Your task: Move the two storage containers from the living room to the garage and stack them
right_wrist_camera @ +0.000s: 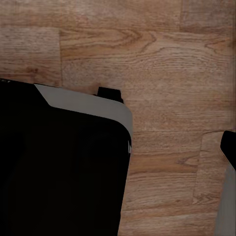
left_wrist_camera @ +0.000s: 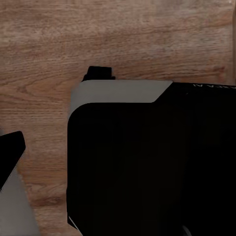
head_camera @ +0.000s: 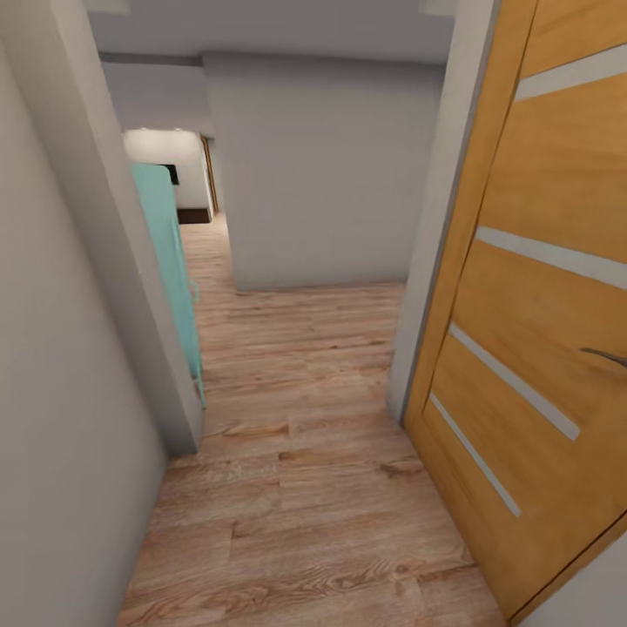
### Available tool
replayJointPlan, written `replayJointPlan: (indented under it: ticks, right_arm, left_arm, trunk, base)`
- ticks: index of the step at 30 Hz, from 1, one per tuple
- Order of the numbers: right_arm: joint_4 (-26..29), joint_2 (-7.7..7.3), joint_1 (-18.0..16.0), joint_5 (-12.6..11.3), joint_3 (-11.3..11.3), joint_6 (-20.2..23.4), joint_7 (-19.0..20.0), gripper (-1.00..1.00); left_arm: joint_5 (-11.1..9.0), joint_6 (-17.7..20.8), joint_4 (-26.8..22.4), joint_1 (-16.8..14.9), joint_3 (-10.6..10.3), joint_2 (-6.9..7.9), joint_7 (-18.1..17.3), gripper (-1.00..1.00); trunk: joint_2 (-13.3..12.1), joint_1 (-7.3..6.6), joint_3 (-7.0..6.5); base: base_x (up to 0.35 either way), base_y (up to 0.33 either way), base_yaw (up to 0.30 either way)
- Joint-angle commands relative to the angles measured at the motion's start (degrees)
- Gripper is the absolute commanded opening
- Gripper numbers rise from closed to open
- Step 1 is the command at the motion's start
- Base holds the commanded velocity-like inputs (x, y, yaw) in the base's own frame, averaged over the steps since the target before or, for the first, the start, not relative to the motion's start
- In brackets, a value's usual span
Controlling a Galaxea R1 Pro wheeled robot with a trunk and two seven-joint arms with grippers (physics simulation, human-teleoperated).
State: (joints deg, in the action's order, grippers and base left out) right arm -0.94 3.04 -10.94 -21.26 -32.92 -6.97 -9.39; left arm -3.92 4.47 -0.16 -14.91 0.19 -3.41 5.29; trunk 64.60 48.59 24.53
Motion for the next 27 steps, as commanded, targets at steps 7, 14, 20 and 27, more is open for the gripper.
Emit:
replayJointPlan:
  ticks: [7, 14, 20, 27]
  right_arm:
    - [-0.1, 0.03, 0.0, -0.5, -0.5, -0.3, -0.1, 1.0]
    - [-0.1, 0.03, 0.0, -0.5, -0.5, -0.2, -0.1, 1.0]
    - [-0.1, 0.03, 0.0, -0.5, -0.5, -0.2, -0.1, 1.0]
    - [-0.1, 0.03, 0.0, -0.5, -0.5, -0.2, -0.1, 1.0]
  left_arm:
    - [-0.4, 0.2, 0.0, 0.0, 0.0, -0.01, 0.2, 1.0]
    - [-0.4, 0.2, 0.0, 0.0, 0.0, -0.01, 0.2, 1.0]
    - [-0.4, 0.2, 0.0, 0.0, 0.0, -0.01, 0.2, 1.0]
    - [-0.4, 0.2, 0.0, 0.0, 0.0, -0.01, 0.2, 1.0]
  trunk:
    - [0.0, 0.03, 0.06]
    - [0.0, 0.03, 0.06]
    - [0.0, 0.03, 0.06]
    - [0.0, 0.03, 0.06]
  base:
    - [0.295, 0.0, 0.0]
    - [0.295, 0.0, 0.0]
    - [0.295, 0.0, 0.0]
    - [0.295, 0.0, 0.0]
